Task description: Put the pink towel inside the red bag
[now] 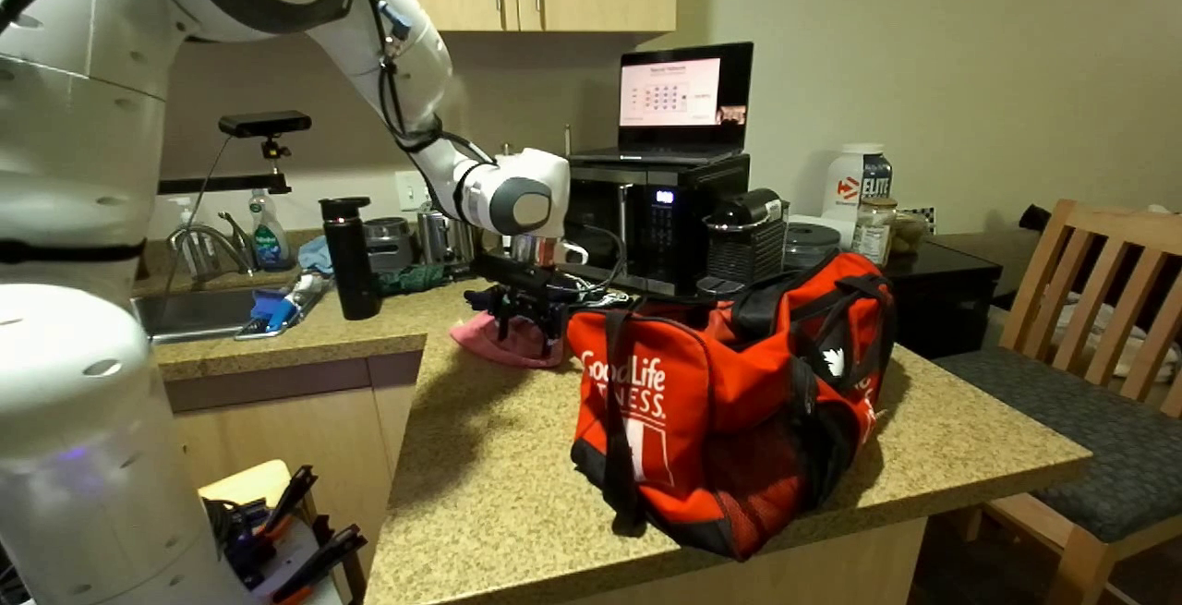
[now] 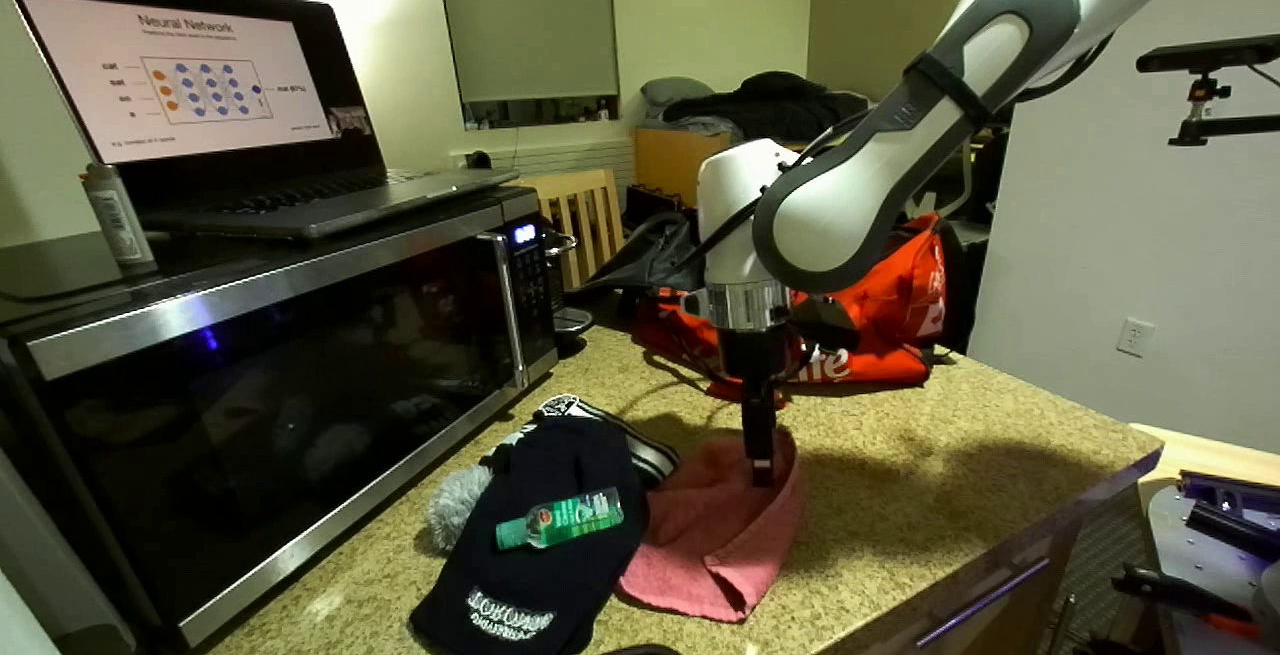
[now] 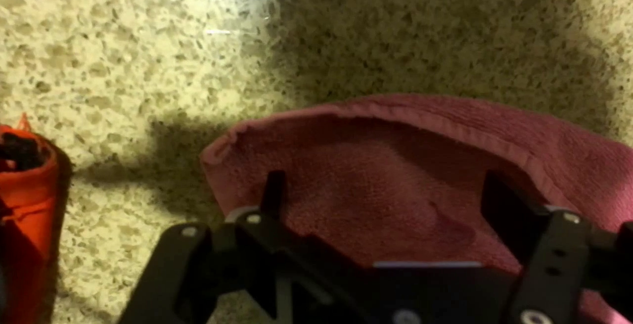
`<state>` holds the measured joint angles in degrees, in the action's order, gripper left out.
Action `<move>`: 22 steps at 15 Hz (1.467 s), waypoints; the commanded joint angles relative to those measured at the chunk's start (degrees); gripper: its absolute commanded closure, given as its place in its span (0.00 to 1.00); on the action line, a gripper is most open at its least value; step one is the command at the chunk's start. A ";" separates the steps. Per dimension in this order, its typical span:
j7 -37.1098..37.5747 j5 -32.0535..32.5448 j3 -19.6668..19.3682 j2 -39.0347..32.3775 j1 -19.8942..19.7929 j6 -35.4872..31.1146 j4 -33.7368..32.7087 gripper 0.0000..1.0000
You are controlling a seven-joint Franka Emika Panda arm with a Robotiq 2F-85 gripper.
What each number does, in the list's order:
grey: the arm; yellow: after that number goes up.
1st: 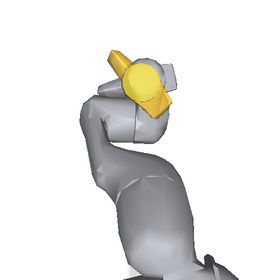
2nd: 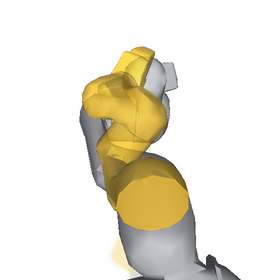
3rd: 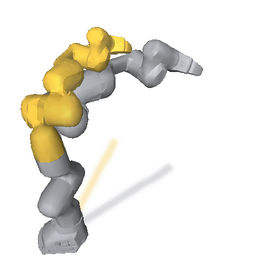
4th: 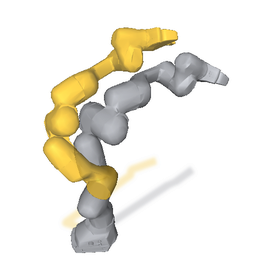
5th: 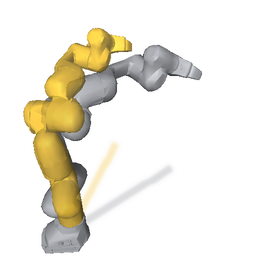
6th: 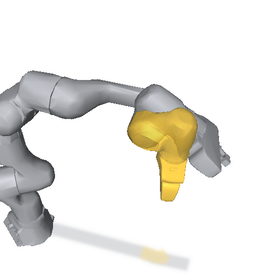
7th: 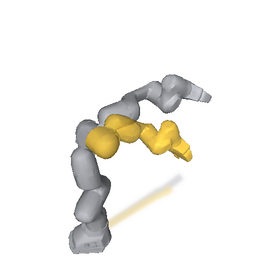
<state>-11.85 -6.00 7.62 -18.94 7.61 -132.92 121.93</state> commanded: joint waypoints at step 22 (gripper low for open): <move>3.04 -0.92 -1.51 0.30 -2.94 10.84 -9.52 0.94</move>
<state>-11.56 -8.12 6.83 -20.22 5.44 -126.57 115.04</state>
